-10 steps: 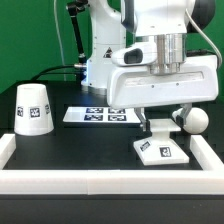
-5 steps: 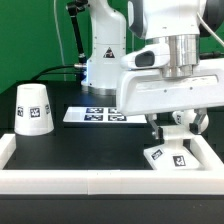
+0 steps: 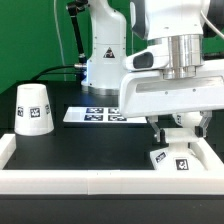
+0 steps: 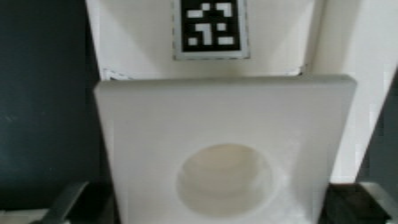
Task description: Assemble lamp
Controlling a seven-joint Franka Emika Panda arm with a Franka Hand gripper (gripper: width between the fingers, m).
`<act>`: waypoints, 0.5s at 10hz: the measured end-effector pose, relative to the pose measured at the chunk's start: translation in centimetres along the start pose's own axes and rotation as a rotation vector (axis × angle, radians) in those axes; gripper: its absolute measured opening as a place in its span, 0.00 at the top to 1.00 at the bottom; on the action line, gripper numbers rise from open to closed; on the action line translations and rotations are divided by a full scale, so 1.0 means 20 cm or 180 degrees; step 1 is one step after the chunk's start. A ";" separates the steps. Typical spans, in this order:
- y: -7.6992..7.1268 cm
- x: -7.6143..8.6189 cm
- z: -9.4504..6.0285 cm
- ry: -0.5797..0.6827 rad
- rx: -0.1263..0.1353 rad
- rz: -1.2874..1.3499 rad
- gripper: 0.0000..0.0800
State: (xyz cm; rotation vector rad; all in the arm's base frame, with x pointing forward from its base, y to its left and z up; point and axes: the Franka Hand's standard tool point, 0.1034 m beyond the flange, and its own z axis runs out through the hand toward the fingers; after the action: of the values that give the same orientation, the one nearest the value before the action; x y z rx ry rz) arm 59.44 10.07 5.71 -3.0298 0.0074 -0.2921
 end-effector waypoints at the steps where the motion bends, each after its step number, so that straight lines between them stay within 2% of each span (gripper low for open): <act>1: 0.00 0.01 0.00 0.0026 0.0001 -0.0006 0.33; 4: -0.01 0.02 0.01 0.0088 -0.0028 -0.0054 0.33; 5: -0.01 0.02 0.01 0.0102 -0.0029 -0.0109 0.25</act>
Offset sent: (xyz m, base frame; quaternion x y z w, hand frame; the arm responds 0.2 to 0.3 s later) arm 0.0025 -0.0006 -0.0053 -0.0542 0.0233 -0.0787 0.9951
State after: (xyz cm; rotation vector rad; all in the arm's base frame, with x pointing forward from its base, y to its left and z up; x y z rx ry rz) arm 59.89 10.31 5.52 -3.0367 -0.0409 -0.3443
